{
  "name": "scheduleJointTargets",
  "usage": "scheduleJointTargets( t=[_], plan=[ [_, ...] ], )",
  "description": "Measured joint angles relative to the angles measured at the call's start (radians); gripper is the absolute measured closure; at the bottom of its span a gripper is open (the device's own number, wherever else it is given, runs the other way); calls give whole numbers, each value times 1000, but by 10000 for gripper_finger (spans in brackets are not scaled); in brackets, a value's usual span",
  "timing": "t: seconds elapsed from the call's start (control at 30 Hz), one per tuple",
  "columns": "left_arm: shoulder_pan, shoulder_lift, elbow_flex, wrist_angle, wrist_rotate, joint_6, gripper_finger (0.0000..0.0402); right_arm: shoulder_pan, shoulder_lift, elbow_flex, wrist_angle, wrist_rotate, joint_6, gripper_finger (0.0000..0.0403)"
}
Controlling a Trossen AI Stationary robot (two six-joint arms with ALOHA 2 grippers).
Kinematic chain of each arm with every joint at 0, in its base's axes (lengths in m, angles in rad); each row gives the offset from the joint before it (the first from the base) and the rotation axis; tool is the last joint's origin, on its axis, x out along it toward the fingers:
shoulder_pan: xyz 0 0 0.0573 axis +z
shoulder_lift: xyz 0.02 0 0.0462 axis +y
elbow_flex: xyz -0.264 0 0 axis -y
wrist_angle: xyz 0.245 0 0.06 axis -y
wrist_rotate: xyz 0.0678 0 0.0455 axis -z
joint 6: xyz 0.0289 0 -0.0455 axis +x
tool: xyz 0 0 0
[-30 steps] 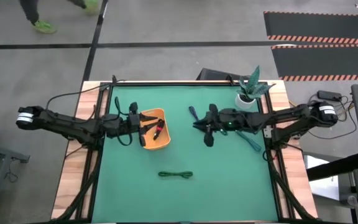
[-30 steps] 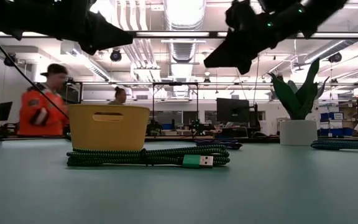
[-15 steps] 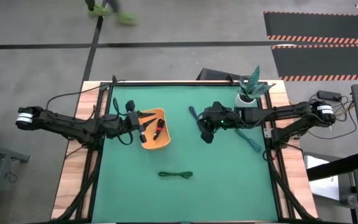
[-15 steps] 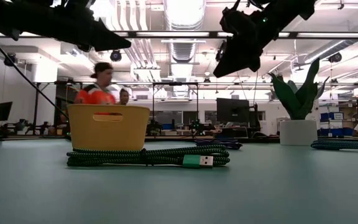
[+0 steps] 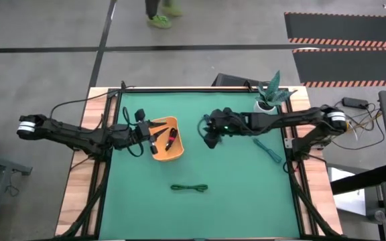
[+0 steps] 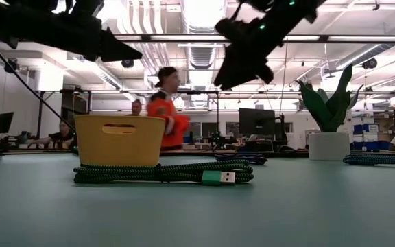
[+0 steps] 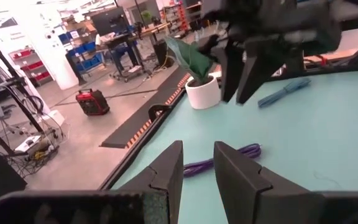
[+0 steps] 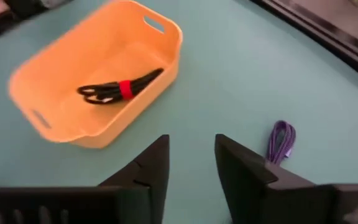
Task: Pick and place USB-C Cables
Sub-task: Put the violet USB cable into the orange bin
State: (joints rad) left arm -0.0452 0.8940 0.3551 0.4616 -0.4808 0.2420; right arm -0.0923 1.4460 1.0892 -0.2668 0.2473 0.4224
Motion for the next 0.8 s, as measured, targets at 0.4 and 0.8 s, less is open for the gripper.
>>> scheduleJointTargets(
  t=[0.4,0.8],
  plan=[
    [0,-13,-3,1,0,0,327,-70,279,255,-315,0,41,212],
    [0,-14,9,1,-2,8,327,-153,372,247,-327,0,52,206]
  ],
)
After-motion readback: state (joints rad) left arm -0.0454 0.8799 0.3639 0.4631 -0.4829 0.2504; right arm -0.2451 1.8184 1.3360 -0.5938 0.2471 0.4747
